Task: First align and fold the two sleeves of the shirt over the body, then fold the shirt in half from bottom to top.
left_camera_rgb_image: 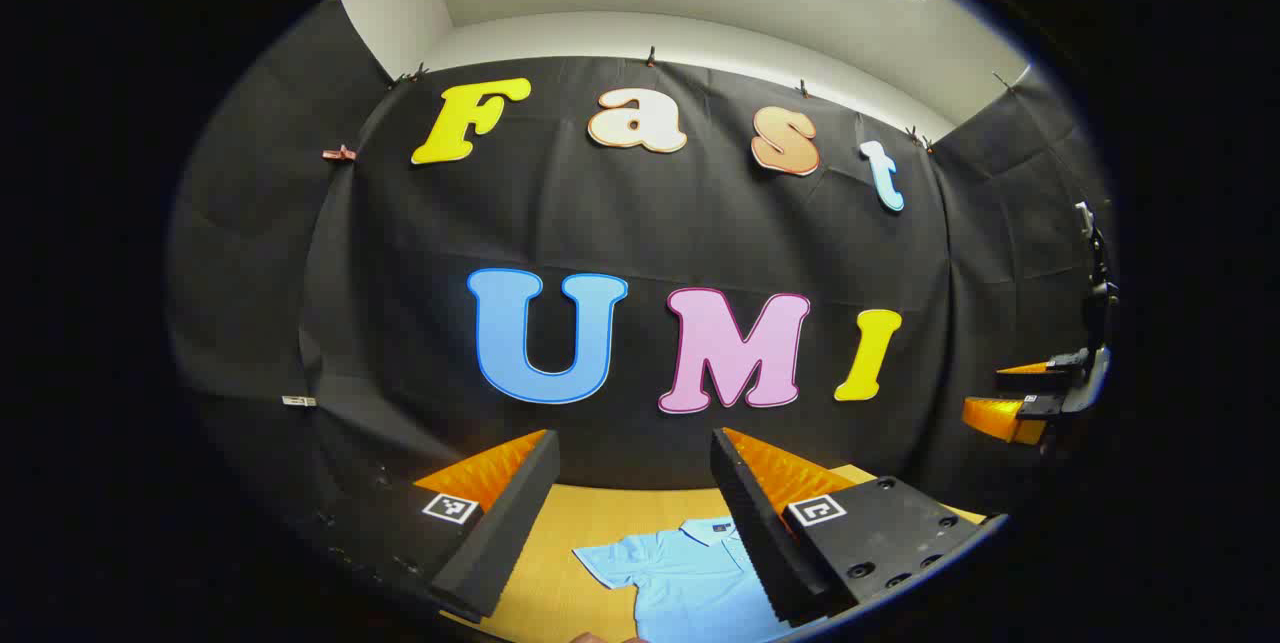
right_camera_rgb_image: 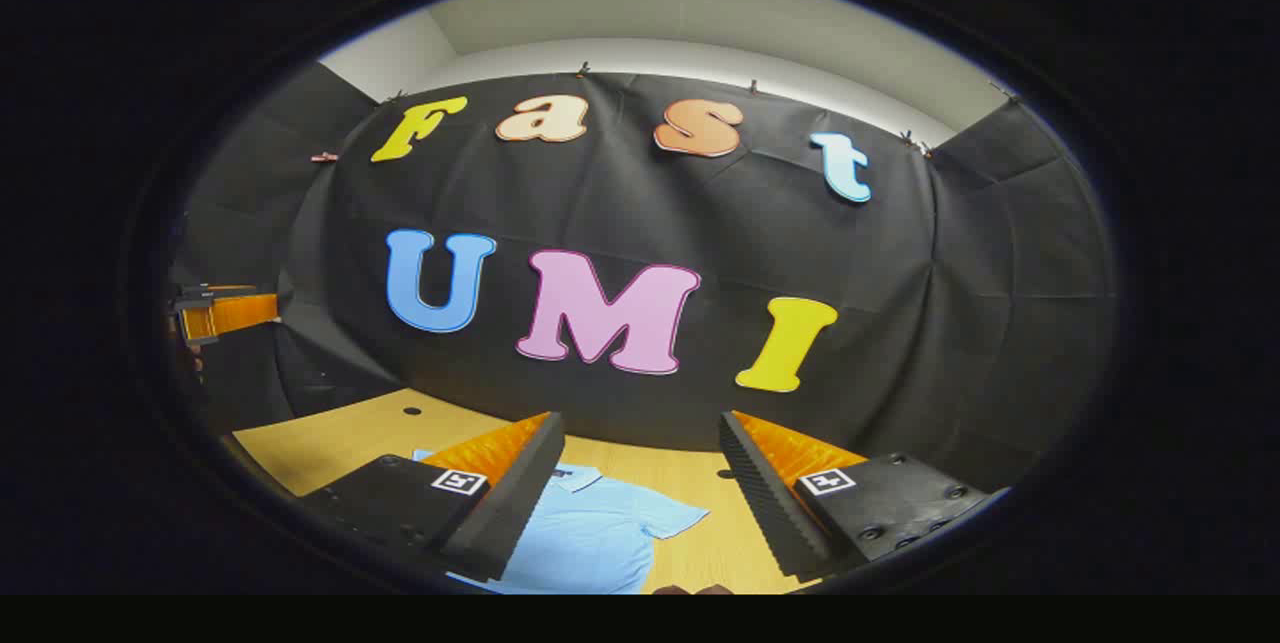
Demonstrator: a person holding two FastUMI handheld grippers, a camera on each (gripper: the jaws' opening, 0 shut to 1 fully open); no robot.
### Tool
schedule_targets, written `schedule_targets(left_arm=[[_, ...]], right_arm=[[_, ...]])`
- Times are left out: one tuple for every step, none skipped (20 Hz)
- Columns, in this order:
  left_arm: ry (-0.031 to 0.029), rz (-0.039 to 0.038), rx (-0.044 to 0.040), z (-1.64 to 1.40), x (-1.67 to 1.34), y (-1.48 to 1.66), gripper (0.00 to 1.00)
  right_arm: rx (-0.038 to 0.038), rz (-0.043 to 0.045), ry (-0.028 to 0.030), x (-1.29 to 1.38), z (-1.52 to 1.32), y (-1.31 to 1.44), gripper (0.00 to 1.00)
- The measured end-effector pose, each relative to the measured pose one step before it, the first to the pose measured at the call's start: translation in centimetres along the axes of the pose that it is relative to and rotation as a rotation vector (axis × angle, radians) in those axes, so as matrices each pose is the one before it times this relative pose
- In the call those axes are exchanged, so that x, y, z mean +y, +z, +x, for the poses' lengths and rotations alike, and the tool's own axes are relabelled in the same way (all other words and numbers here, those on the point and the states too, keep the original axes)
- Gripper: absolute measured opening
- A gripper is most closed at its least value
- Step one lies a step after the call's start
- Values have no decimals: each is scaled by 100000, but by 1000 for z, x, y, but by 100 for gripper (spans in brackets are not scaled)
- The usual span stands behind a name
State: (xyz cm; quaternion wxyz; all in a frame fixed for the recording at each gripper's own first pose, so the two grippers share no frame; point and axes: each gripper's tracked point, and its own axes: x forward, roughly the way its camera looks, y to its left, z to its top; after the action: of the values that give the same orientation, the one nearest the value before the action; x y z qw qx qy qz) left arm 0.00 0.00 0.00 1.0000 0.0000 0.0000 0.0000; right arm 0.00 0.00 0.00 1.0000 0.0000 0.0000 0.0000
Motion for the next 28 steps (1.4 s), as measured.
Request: schedule_targets(left_arm=[[-26,12,28,-15,3,66,97],[55,59,75,45,52,-100,97],[64,-19,310,-62,26,-29,97],[-58,-110,284,-3,-7,-204,97],[-80,-68,63,43,-43,-22,97],[56,44,67,-50,35,-60,97],[166,0,62,51,44,-19,97],[-60,-199,338,17,-10,-149,97],[-321,-362,855,71,-95,-95,97],[26,-531,725,152,-134,-166,97],[321,-530,101,23,-11,71,97],[295,-335,115,-70,21,3,97],[471,-34,-254,-11,-40,123,97],[312,205,-580,-168,-51,149,97],[336,354,-401,-222,-22,207,97],[304,495,-446,-303,15,16,96],[304,451,-426,-300,23,99,96],[175,280,-96,-309,105,37,96],[323,150,313,-220,154,-19,97],[516,129,266,-171,263,-119,96],[650,221,160,-160,300,63,96],[607,366,-234,-111,362,70,96],[449,378,-700,-117,301,255,96],[-63,364,-607,-49,170,3,96],[-398,169,276,16,64,-166,96],[-186,-185,538,-52,164,-425,96],[-204,-637,197,-29,122,-195,97],[-807,-862,45,173,1,-243,97]], right_arm=[[-24,230,162,68,-24,-21,97],[122,50,-146,-16,-124,-57,97],[107,-18,-127,-21,50,-40,97],[-65,168,-85,-75,-77,28,97],[-157,313,-39,-11,-24,33,97],[-23,311,-117,4,76,-1,97],[15,331,-130,-18,4,26,97],[-623,504,-10,-111,-4,98,97],[-1071,455,-236,-40,21,240,97],[-535,113,-296,-72,72,108,97],[-297,-202,233,56,144,-33,97],[-417,-289,327,150,85,92,99],[-208,-9,546,96,218,116,97],[-168,204,693,223,196,72,97],[-195,267,650,237,324,132,97],[-538,289,291,193,243,244,97],[-614,467,393,246,301,243,97],[-386,652,831,381,413,78,97],[76,691,965,455,346,72,97],[418,513,918,273,352,-75,97],[472,69,871,282,360,-107,97],[384,-277,672,203,437,-85,97],[726,-599,814,201,437,-169,97],[631,-859,357,154,628,-464,97],[1152,-29,-361,12,513,-613,97],[1538,833,271,211,316,-618,97],[803,753,1027,388,466,-263,97],[655,203,497,133,553,-191,97]])
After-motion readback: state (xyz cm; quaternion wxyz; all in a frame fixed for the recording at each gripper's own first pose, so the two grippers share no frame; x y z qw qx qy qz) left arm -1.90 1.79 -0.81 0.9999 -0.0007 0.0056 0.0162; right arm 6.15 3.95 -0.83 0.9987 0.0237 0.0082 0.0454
